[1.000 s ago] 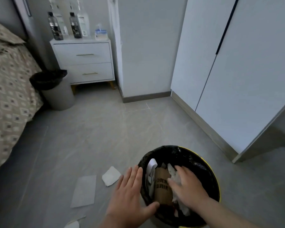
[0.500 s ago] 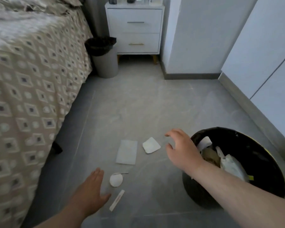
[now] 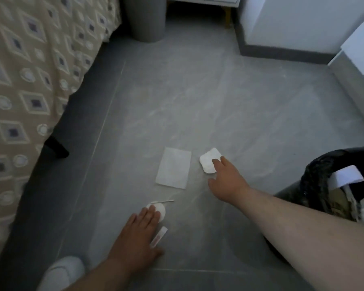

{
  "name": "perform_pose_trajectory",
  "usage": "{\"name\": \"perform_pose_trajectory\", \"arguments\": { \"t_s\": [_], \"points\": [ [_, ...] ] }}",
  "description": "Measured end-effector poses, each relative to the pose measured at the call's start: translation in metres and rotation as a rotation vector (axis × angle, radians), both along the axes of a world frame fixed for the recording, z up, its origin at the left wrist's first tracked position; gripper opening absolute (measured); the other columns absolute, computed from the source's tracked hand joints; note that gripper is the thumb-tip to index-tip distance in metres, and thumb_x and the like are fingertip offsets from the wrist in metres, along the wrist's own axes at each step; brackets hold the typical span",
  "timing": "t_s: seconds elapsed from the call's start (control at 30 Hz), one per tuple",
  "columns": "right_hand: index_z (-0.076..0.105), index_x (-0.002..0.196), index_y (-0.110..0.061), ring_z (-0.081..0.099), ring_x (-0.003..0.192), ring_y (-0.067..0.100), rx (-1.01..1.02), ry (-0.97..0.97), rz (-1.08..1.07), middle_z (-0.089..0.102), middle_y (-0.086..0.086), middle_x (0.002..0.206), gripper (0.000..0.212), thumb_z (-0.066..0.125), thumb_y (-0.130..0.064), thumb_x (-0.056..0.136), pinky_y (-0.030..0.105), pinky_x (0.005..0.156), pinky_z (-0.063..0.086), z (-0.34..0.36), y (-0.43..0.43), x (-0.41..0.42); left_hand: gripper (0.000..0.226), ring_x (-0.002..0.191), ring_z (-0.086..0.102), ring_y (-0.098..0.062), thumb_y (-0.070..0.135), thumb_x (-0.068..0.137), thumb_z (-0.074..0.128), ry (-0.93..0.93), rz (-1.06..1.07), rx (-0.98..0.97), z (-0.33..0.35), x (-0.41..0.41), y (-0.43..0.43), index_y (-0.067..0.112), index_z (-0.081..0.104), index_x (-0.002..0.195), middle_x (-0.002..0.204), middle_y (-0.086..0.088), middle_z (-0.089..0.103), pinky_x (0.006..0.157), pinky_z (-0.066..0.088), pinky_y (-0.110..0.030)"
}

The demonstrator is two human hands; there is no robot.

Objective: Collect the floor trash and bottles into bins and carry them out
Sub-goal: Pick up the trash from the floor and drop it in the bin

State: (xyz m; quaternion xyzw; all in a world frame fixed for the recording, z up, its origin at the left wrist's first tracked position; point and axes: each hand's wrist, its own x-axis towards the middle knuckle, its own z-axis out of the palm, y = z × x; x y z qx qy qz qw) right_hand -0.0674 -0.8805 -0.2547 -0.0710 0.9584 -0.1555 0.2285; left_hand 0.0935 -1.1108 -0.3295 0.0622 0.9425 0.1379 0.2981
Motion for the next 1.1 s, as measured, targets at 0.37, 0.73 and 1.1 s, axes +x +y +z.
{"name": "perform_pose_trajectory", "arguments": {
  "t_s": [0.37, 0.73, 1.1],
  "points": [
    [0.025, 0.146, -0.013, 0.027, 0.139, 0.031, 0.231, 0.056, 0.100, 0.026, 0.012, 0.153, 0.060, 0.044, -0.038, 0.095, 0.041, 0.108, 0.032, -0.056, -0.001, -0.013, 0.086, 0.111, 0.054, -0.016, 0.064, 0.055, 0.058, 0.311, 0.172, 0.134, -0.024, 0.004, -0.005, 0.018, 0.055, 0.128, 0.123, -0.002, 0.066, 0.111, 0.014, -0.022],
    [0.070, 0.101, -0.008, 0.059, 0.099, 0.033, -0.049, 0.220, -0.219, 0.062, 0.015, 0.100, 0.022, 0.052, -0.018, 0.093, 0.035, 0.081, 0.043, -0.070, -0.012, 0.024, 0.037, 0.065, 0.057, -0.017, 0.054, 0.063, 0.052, 0.461, 0.139, 0.140, -0.023, -0.012, -0.001, 0.027, 0.074, 0.077, 0.075, 0.009, 0.064, 0.062, 0.026, -0.025],
    [0.068, 0.107, -0.020, 0.010, 0.146, 0.033, -0.052, 0.170, 0.236, 0.014, 0.014, 0.159, 0.025, 0.059, -0.033, 0.088, 0.039, 0.115, 0.020, -0.046, -0.084, -0.019, 0.050, 0.070, 0.065, -0.022, 0.046, 0.045, 0.073, 0.393, 0.229, 0.116, -0.018, -0.021, 0.000, 0.026, 0.074, 0.091, 0.094, 0.000, 0.066, 0.066, 0.054, -0.027]
  ]
}}
